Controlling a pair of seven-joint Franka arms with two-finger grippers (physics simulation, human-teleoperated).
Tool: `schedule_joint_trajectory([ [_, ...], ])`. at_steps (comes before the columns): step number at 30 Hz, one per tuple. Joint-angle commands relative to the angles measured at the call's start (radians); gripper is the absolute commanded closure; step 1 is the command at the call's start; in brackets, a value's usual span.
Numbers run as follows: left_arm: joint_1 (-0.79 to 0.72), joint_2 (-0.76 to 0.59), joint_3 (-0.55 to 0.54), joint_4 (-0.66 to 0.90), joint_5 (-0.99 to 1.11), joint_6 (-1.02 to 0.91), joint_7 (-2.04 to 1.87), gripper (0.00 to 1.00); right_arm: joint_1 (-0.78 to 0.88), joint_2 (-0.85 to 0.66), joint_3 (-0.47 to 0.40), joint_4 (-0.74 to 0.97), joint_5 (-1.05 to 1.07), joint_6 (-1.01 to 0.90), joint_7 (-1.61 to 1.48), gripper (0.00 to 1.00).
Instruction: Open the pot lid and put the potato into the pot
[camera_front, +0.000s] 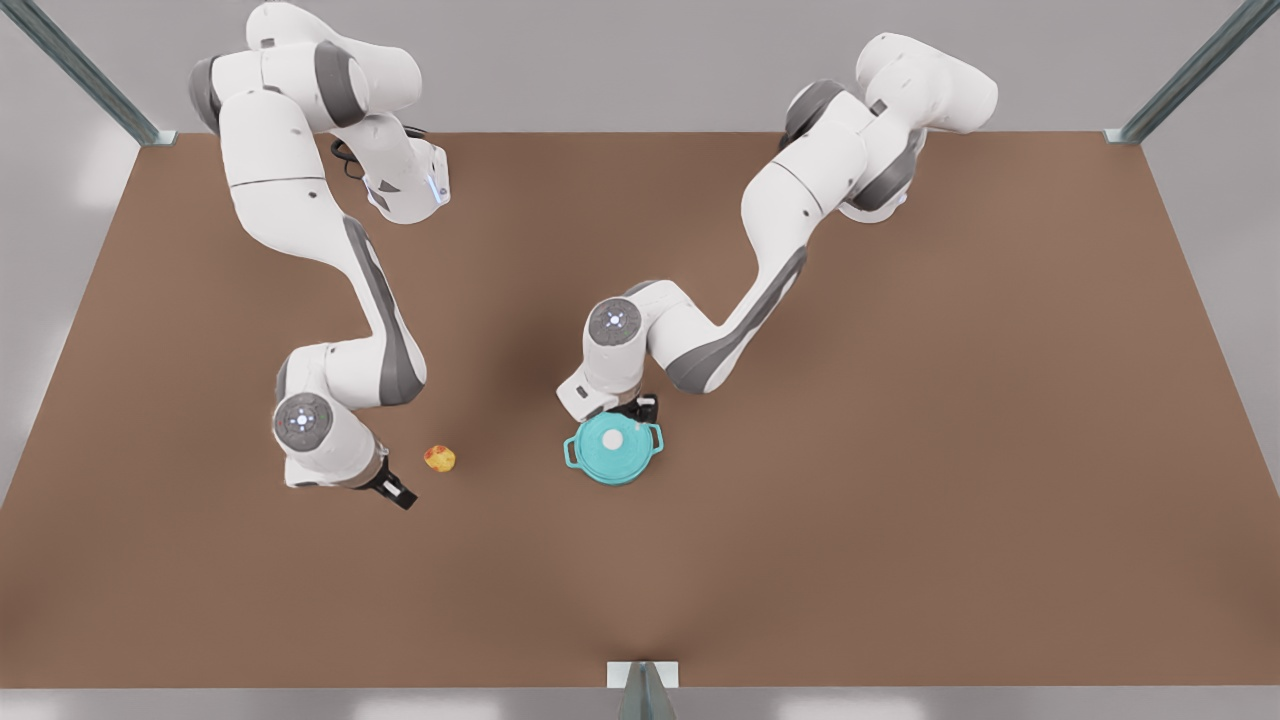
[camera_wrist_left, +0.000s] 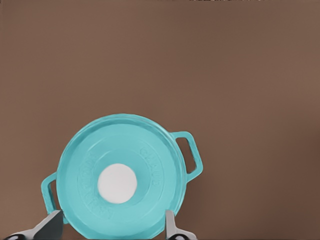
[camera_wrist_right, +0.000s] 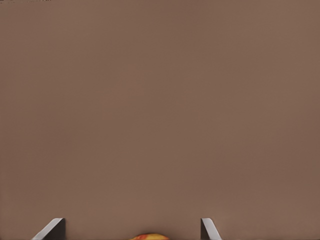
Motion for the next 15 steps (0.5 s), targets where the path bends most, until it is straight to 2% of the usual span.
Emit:
schedule_joint_trajectory([
  [1,-0.007,0.016,0.001,0.0,0.052,0.111,-0.511,0.0,0.011,0.016,-0.003,0.001,0.002,0.119,0.606,0.0],
  [9,-0.007,0.05,0.027,0.0,0.064,0.2,-0.487,0.0,0.03,0.076,-0.016,0.013,0.005,0.148,0.616,0.0],
  [12,-0.007,0.062,0.033,-0.001,0.065,0.2,-0.465,0.0,0.033,0.064,-0.016,-0.025,0.014,0.173,0.626,0.0],
  [13,-0.007,0.062,0.033,-0.001,0.084,0.2,-0.467,0.03,0.04,0.053,-0.016,-0.07,0.016,0.22,0.634,0.0],
  [14,-0.007,0.062,0.033,-0.001,0.084,0.2,-0.465,0.18,0.047,0.039,-0.016,-0.121,0.016,0.271,0.651,0.0],
  [15,-0.007,0.062,0.033,-0.001,0.084,0.199,-0.465,0.42,0.048,0.03,-0.016,-0.144,0.016,0.289,0.668,0.0],
])
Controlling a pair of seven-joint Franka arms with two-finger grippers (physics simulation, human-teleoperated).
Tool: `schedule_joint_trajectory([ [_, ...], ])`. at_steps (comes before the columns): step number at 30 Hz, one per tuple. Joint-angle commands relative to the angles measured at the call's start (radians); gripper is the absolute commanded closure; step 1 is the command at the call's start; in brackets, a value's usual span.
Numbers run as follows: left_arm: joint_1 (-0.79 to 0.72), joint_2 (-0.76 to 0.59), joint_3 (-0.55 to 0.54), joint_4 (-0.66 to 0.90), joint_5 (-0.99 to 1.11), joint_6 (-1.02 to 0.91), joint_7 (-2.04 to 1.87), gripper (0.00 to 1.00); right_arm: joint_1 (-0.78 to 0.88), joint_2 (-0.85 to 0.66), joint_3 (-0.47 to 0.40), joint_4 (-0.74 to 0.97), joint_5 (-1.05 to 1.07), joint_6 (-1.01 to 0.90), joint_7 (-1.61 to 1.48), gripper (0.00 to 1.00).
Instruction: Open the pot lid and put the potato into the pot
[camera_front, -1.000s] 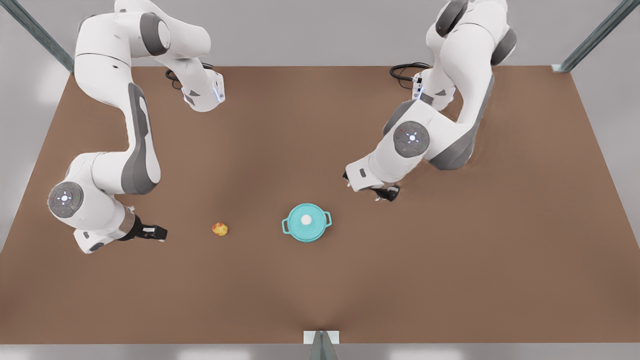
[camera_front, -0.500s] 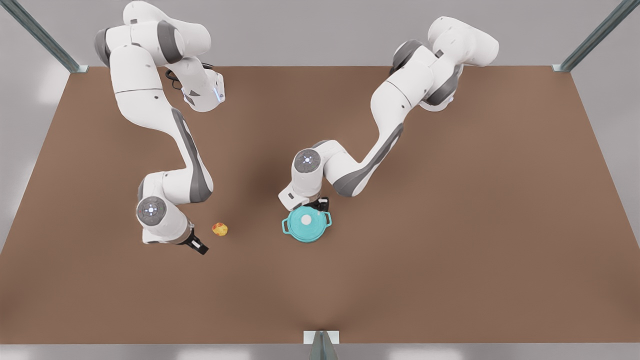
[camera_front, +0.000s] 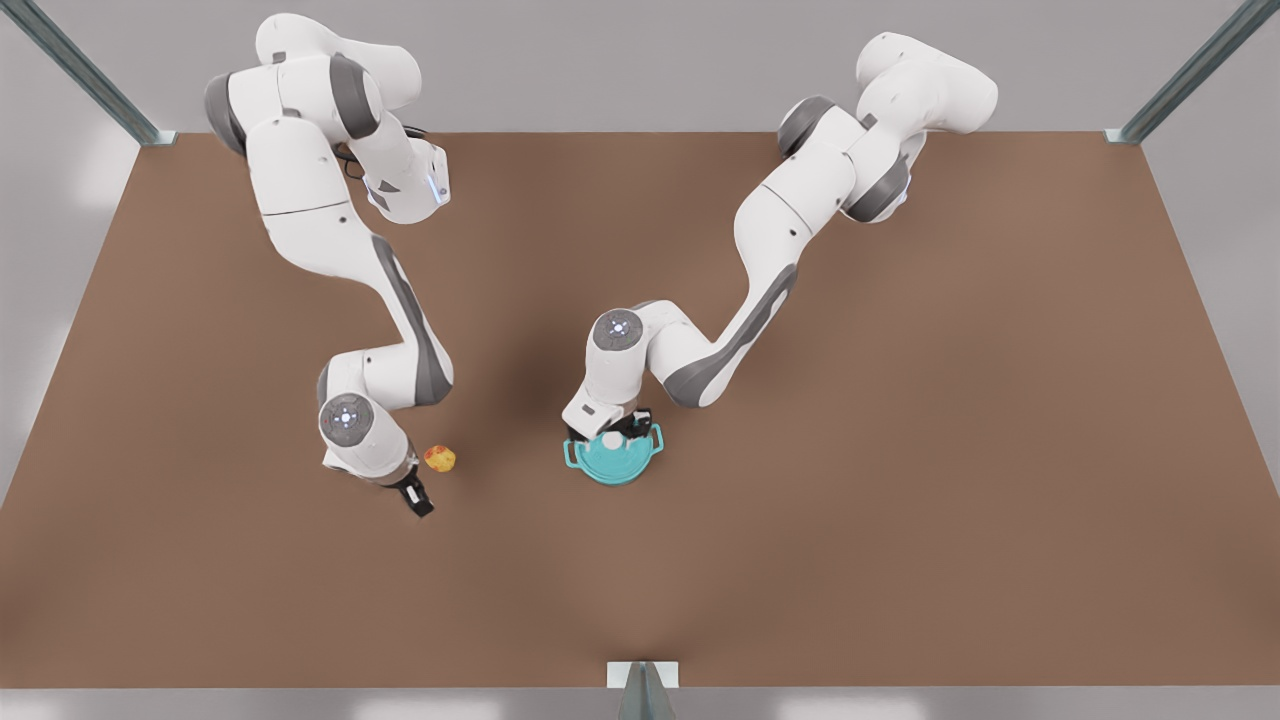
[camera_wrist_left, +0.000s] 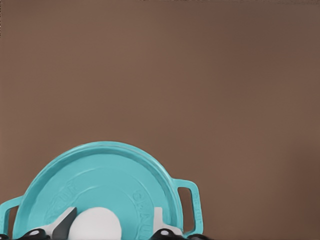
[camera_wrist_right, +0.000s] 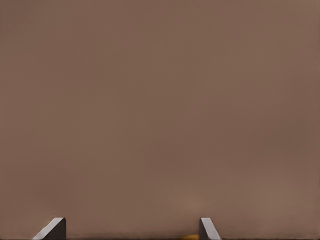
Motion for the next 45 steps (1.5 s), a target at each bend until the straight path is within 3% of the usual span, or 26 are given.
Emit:
schedule_joint_trajectory([
  [1,0.001,-0.001,0.0,0.001,0.009,0.012,-0.189,0.6,0.004,-0.016,0.0,-0.033,0.003,0.099,0.313,0.0],
  [2,0.001,-0.004,0.0,0.001,0.009,0.004,-0.187,0.72,0.006,-0.016,0.0,-0.042,0.004,0.104,0.32,0.0],
  [4,0.0,-0.015,-0.003,0.001,0.007,-0.043,-0.167,0.79,0.013,-0.048,0.0,-0.056,0.02,0.106,0.326,0.0],
  [7,0.03,-0.046,-0.008,0.002,-0.008,-0.105,-0.139,0.79,0.038,-0.059,-0.002,-0.091,0.043,0.106,0.329,0.0],
  [12,0.448,-0.027,0.001,0.001,-0.043,-0.102,0.313,0.75,0.078,-0.067,-0.043,-0.154,0.07,0.155,0.332,0.0],
  [15,0.491,0.034,0.021,0.001,-0.033,-0.066,0.456,0.74,0.078,-0.067,-0.045,-0.186,0.069,0.181,0.332,0.0],
  [16,0.482,0.042,0.021,0.001,-0.016,-0.065,0.454,0.69,0.078,-0.068,-0.045,-0.2,0.069,0.181,0.33,0.0],
  [17,0.48,0.042,0.021,0.001,-0.011,-0.063,0.457,0.0,0.078,-0.073,-0.046,-0.216,0.067,0.181,0.33,0.0],
  [20,0.494,-0.029,0.026,0.002,-0.011,-0.177,0.672,0.0,0.078,-0.09,-0.046,-0.245,0.066,0.178,0.327,0.0],
  [24,0.575,-0.325,0.009,0.002,-0.212,-0.74,1.023,0.0,0.088,-0.077,-0.048,-0.256,0.067,0.178,0.327,0.0],
  [25,0.69,-0.469,0.011,-0.106,-0.356,-0.765,1.049,0.0,0.09,-0.068,-0.046,-0.256,0.067,0.178,0.327,0.0],
  [26,0.71,-0.735,0.015,-0.536,-0.367,-0.421,1.048,0.0,0.096,-0.064,-0.048,-0.256,0.067,0.178,0.327,0.0],
  [27,0.747,-0.836,0.028,-0.687,-0.378,-0.349,1.052,0.0,0.099,-0.062,-0.049,-0.256,0.067,0.178,0.327,0.0],
  [29,0.753,-0.833,0.023,-0.579,-0.362,-0.399,1.052,0.0,0.114,-0.062,-0.051,-0.252,0.07,0.162,0.332,0.0],
  [33,0.758,-0.834,0.032,-0.575,-0.365,-0.39,1.086,0.0,0.121,-0.056,-0.065,-0.243,0.069,0.141,0.332,0.0],
  [35,0.758,-0.842,0.02,-0.575,-0.376,-0.487,1.125,0.0,0.121,-0.05,-0.065,-0.232,0.069,0.139,0.33,0.0],
  [42,0.767,-0.846,0.011,-0.59,-0.373,-0.461,1.115,0.0,0.127,-0.031,-0.077,-0.219,0.069,0.141,0.332,0.0],
  [45,0.767,-0.848,0.011,-0.596,-0.373,-0.461,1.114,0.0,0.134,-0.033,-0.088,-0.217,0.069,0.139,0.335,0.1],
])
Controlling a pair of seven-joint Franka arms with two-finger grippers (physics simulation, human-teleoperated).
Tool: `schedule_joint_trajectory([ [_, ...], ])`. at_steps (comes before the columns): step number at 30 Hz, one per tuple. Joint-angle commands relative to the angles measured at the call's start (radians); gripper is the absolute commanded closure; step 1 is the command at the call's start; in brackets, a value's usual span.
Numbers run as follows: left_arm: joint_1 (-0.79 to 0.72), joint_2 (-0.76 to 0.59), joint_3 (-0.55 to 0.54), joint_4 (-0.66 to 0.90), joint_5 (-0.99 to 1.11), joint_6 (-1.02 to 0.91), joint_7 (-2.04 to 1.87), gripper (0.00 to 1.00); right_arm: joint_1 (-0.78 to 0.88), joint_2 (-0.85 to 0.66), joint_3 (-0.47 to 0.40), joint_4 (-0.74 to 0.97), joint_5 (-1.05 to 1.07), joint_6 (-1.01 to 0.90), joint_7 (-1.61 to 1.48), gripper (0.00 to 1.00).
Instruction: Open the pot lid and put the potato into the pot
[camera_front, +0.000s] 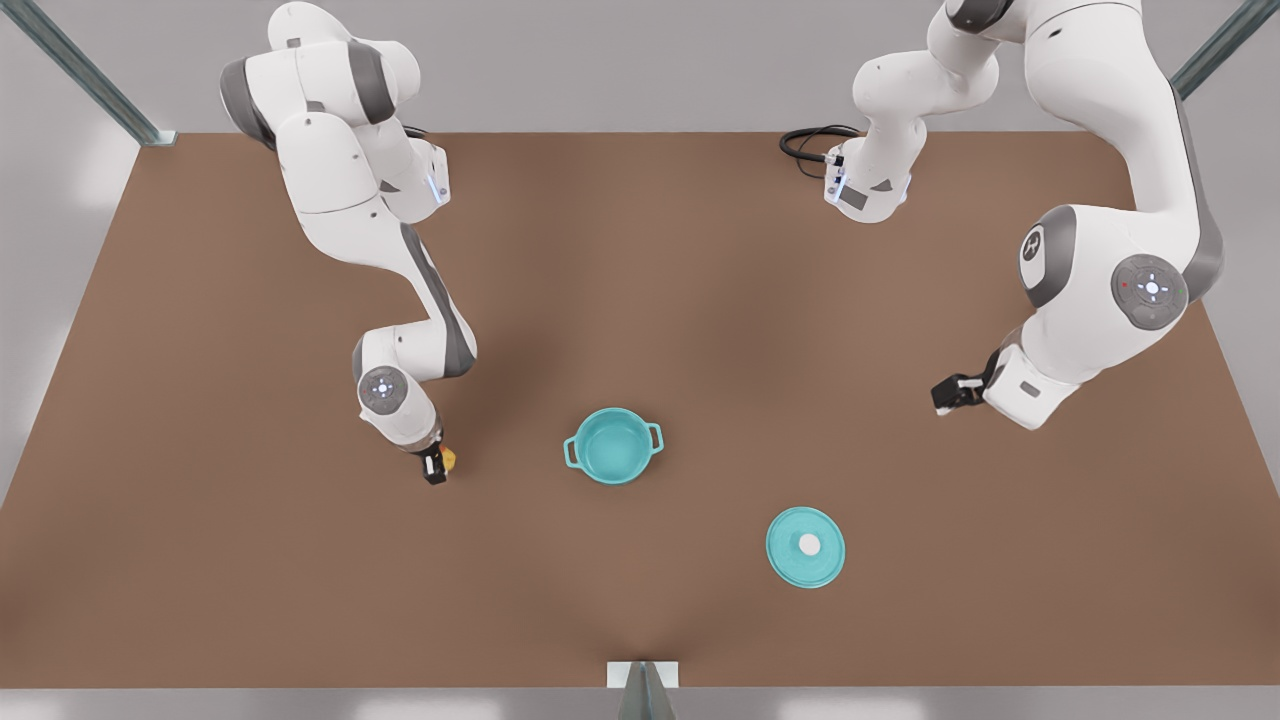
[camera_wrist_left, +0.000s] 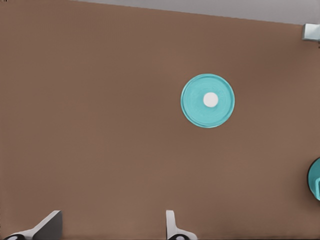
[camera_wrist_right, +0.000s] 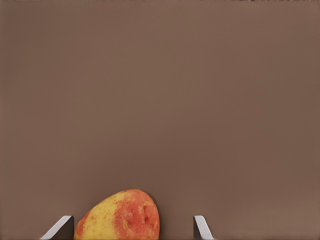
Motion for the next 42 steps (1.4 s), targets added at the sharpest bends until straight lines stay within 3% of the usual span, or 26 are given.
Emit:
schedule_joint_trajectory([
  [1,0.0,-0.002,-0.001,-0.002,0.0,-0.01,0.247,0.0,0.001,-0.001,-0.002,0.001,0.0,-0.001,0.038,0.14],
  [5,0.0,-0.002,-0.001,-0.004,0.0,-0.01,0.247,0.0,0.001,-0.001,-0.002,0.001,0.0,-0.003,0.044,0.22],
  [18,0.0,-0.002,-0.001,0.0,-0.001,-0.01,0.235,0.0,0.007,0.008,-0.002,-0.001,0.0,0.003,0.05,0.22],
  [23,0.0,0.0,-0.001,0.0,0.0,-0.009,0.233,0.0,0.007,0.007,-0.002,-0.001,0.0,0.003,0.05,0.35],
  [29,0.0,0.0,-0.001,0.0,0.0,-0.01,0.233,0.0,0.007,-0.023,-0.004,-0.004,-0.001,-0.007,0.052,0.36],
  [42,0.0,-0.002,-0.001,-0.002,0.0,-0.01,0.232,0.0,0.131,-0.102,-0.013,0.174,-0.003,-0.277,0.141,0.36],
])
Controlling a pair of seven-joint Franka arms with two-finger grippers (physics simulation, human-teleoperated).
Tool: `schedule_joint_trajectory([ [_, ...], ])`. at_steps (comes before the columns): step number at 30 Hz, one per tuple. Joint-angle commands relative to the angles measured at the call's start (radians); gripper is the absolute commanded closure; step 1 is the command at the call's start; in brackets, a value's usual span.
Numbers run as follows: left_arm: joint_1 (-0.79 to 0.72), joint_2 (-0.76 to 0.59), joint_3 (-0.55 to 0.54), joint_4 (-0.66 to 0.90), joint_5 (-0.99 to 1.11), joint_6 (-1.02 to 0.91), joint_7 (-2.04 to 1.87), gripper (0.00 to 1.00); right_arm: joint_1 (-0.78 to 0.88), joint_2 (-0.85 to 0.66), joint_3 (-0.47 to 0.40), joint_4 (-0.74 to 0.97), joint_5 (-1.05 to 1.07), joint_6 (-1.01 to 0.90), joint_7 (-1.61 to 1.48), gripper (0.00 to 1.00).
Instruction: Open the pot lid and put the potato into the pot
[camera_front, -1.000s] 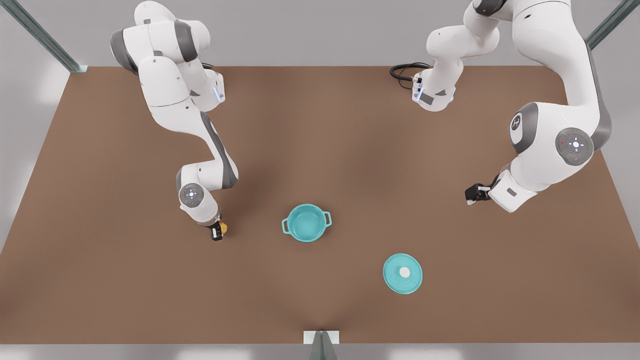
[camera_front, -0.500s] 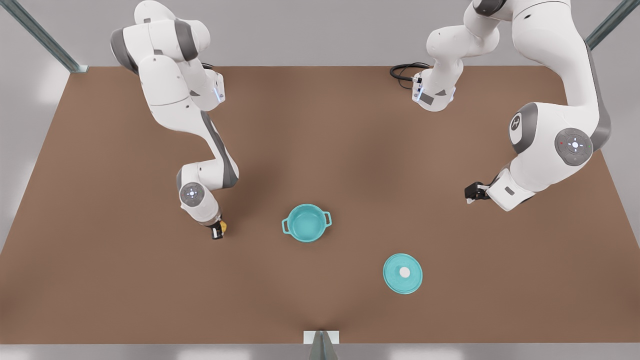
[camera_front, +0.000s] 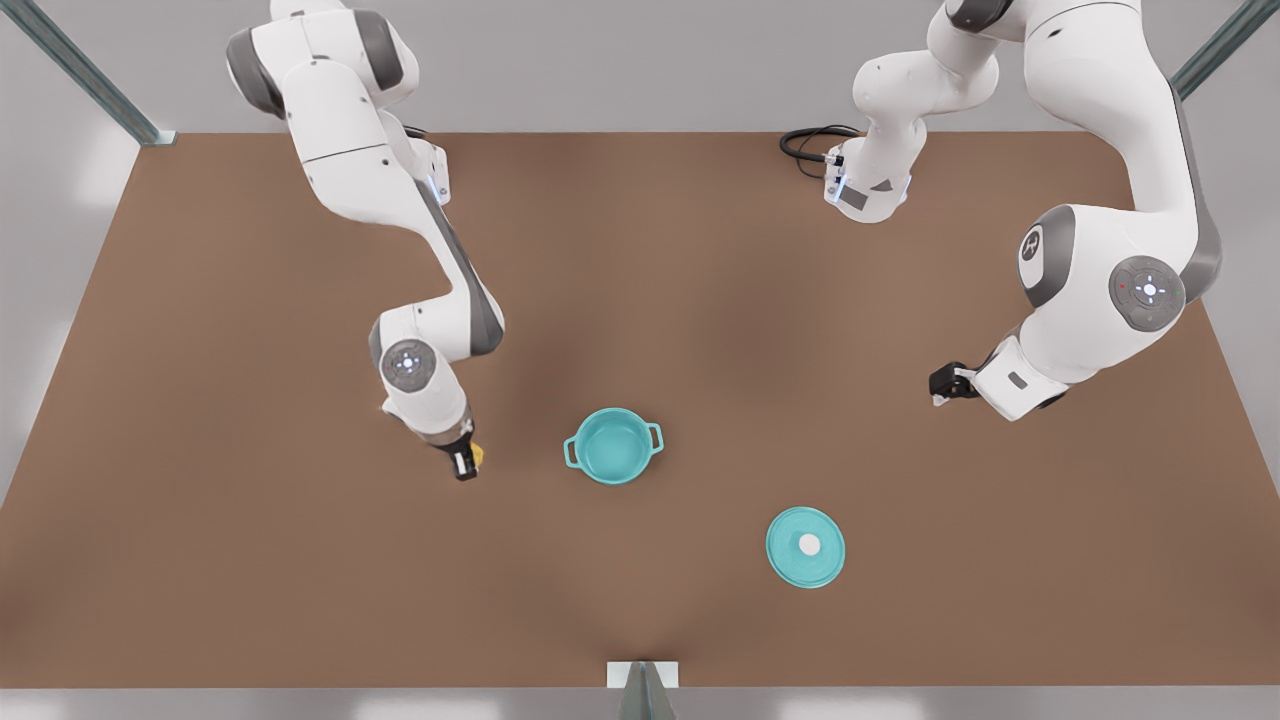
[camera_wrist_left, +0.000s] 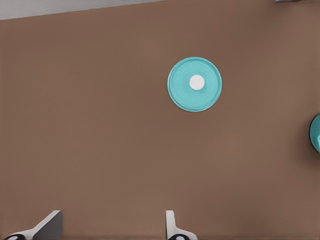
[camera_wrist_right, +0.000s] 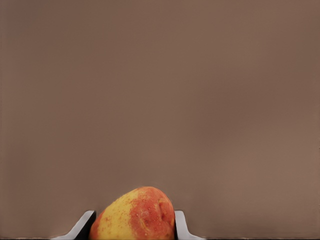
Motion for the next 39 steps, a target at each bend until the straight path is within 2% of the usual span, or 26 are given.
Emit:
schedule_joint_trajectory([
  [1,0.0,-0.001,0.0,0.0,0.001,-0.001,0.019,0.0,0.025,0.0,-0.002,0.032,-0.002,-0.119,0.086,0.36],
  [7,0.0,-0.001,0.0,0.004,0.001,-0.013,0.019,0.0,0.121,0.069,-0.004,0.254,-0.005,-0.333,0.187,0.36],
  [18,-0.001,-0.003,-0.002,0.008,0.007,-0.016,0.018,0.0,0.178,0.302,-0.004,0.566,-0.006,-0.423,0.295,0.36],
  [32,-0.003,-0.003,-0.005,0.004,0.007,-0.019,0.008,0.0,0.259,0.436,0.001,0.692,-0.008,-0.406,0.379,0.34],
  [33,-0.003,-0.003,-0.005,0.004,0.007,-0.019,0.008,0.0,0.259,0.436,0.001,0.692,-0.006,-0.406,0.379,0.31],
  [34,-0.003,-0.003,-0.005,0.004,0.007,-0.019,0.008,0.0,0.259,0.436,-0.001,0.692,-0.008,-0.406,0.37,0.0],
  [38,-0.003,-0.003,-0.005,0.004,0.007,-0.019,0.008,0.0,0.256,0.425,-0.017,0.692,-0.011,-0.423,0.35,0.0],
  [39,-0.003,-0.003,-0.005,0.004,0.007,-0.019,0.008,0.0,0.244,0.379,-0.037,0.692,-0.011,-0.459,0.296,0.0],
])
